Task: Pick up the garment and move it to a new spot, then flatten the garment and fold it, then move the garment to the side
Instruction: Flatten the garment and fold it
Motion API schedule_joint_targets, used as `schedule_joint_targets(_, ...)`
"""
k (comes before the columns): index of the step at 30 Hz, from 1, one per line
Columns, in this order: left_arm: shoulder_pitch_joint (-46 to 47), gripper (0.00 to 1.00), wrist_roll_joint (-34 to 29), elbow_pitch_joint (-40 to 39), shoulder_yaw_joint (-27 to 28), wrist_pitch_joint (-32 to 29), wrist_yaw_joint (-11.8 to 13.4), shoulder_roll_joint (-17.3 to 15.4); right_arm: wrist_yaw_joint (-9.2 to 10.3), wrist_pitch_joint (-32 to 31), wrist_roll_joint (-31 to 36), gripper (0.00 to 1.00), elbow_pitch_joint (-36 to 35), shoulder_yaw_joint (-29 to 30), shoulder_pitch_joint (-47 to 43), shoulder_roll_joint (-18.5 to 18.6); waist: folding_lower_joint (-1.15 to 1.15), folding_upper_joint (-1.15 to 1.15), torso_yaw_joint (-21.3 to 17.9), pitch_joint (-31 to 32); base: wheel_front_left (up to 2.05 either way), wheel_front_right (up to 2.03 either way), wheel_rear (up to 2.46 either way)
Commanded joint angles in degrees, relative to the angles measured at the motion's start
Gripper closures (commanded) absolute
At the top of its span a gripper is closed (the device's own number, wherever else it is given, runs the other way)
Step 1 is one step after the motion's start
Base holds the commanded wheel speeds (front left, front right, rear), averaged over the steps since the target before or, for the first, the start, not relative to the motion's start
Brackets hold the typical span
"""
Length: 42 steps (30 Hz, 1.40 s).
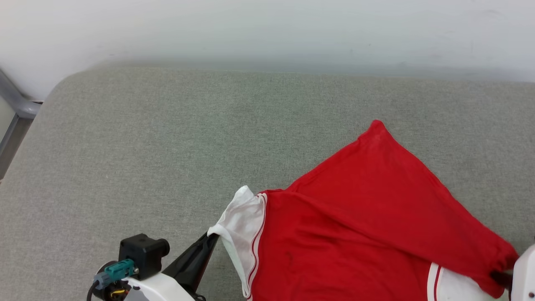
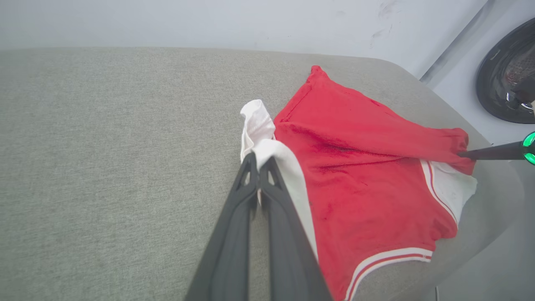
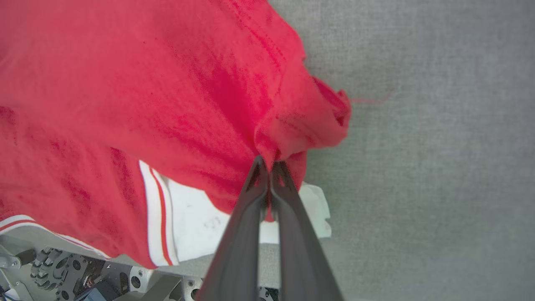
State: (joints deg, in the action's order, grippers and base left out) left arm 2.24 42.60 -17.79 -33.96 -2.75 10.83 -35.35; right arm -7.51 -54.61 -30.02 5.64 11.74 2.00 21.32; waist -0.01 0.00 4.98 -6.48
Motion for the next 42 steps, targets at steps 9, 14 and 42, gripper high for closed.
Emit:
schedule_joint_targets(9,-0.8,1.00,0.8,2.4,-0.5,1.0,-0.9,0.8,0.04,3.2,-0.9,1.00,0.8,0.6,-6.4,-2.7,0.01,0.00,0.1,-0.5,0.00,0.00,0.00)
schedule_joint_targets(14,0.3,1.00,0.5,2.7,-1.0,0.9,-1.7,0.8,0.04,4.2,-2.4,0.00,-0.4,-0.8,-4.1,-1.0,0.01,0.00,0.7,-1.4,0.00,0.00,0.00)
schedule_joint_targets(42,8.2,1.00,-3.1,1.5,-5.6,1.0,-4.9,5.5,0.04,-9.4,4.6,0.00,3.3,-9.7,31.3,6.8,0.01,0.00,17.9,-17.0,0.00,0.00,0.00)
